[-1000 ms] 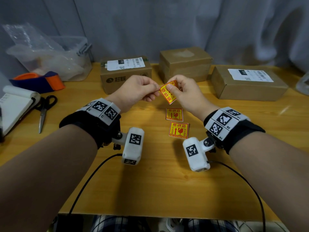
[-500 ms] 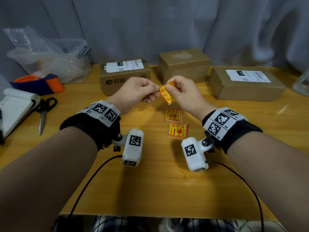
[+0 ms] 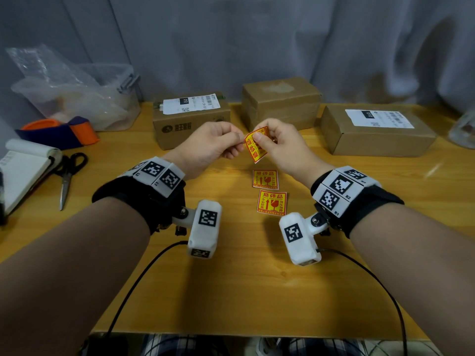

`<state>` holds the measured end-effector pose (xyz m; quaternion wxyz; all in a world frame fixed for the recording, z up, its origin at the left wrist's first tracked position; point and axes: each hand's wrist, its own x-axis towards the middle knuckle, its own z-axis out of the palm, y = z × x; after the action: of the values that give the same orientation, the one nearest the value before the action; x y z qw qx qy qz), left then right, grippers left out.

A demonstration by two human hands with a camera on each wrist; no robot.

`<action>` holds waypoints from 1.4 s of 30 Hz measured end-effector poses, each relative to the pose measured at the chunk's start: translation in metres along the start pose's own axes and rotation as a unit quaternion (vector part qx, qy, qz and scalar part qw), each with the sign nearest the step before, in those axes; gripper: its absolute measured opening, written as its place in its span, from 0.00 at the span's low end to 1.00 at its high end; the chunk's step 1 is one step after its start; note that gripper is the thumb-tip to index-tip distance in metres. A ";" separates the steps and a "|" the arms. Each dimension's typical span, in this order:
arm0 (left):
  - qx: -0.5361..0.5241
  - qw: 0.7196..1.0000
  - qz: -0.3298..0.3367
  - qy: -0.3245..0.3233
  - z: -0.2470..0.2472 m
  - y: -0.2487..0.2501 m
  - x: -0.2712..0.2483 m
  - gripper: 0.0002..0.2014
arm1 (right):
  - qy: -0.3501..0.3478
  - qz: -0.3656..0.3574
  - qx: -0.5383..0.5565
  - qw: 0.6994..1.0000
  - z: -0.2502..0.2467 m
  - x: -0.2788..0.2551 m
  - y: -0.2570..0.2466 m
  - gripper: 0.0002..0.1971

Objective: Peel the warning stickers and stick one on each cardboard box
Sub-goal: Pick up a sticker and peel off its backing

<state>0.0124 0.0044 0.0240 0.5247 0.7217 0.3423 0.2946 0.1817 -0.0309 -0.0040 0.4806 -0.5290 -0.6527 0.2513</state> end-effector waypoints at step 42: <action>-0.024 0.998 0.013 0.062 0.014 -0.015 0.000 0.04 | 0.142 0.093 0.223 0.960 0.002 -0.011 -0.010 0.09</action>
<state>0.0205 0.0000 0.0053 0.5161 0.6936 0.3572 0.3535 0.1755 -0.0436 -0.0006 0.6487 -0.4968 -0.4534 0.3560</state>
